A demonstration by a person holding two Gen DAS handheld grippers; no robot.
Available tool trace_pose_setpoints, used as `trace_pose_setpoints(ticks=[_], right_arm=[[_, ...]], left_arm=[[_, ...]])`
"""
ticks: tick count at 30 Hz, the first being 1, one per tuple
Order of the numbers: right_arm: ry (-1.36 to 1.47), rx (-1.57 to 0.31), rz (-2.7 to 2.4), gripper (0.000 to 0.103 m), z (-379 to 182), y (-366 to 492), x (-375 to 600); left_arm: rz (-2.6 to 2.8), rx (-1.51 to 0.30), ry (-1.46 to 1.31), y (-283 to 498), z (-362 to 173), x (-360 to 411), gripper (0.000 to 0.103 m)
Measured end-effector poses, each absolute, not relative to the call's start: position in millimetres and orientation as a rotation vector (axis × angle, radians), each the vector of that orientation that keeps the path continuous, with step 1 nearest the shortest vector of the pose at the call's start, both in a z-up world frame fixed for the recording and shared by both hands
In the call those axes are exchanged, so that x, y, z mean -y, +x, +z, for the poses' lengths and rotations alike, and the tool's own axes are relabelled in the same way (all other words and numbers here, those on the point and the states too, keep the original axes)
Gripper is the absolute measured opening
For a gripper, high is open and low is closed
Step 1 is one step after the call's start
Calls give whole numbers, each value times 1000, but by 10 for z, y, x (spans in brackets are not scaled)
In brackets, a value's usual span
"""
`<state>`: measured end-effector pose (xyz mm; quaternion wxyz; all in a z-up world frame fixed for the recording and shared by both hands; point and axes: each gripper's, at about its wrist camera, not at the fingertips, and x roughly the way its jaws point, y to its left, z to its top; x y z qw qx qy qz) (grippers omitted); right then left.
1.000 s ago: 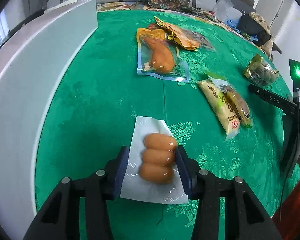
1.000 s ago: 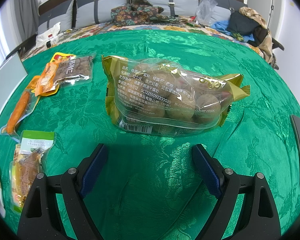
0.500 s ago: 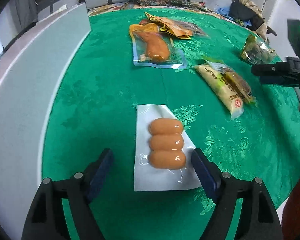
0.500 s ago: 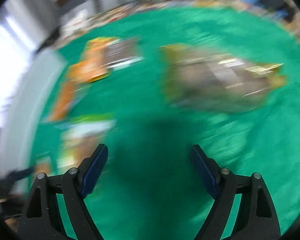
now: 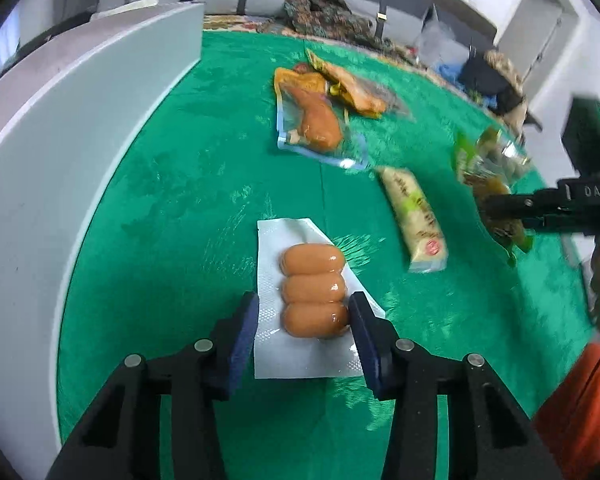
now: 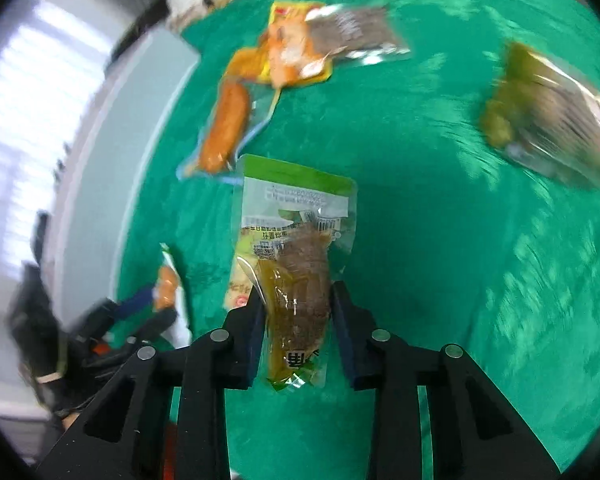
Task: Organize snacks
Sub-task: 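Carry sausage tray into box with left tool while right carries green-topped bag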
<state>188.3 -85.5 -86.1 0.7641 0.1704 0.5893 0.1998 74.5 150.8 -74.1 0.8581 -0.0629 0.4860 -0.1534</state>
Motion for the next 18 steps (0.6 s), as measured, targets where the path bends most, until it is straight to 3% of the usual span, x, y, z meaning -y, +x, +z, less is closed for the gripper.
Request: trace_pose_setpoints(ticks=[8, 18], right_arm=[[410, -1242, 355, 33, -881, 1733, 1106], [368, -1041, 750, 34, 488, 1913, -380]], left_arm=[[-349, -929, -274, 683, -272, -1665, 45], [-179, -748, -364, 677, 688, -2950, 45]])
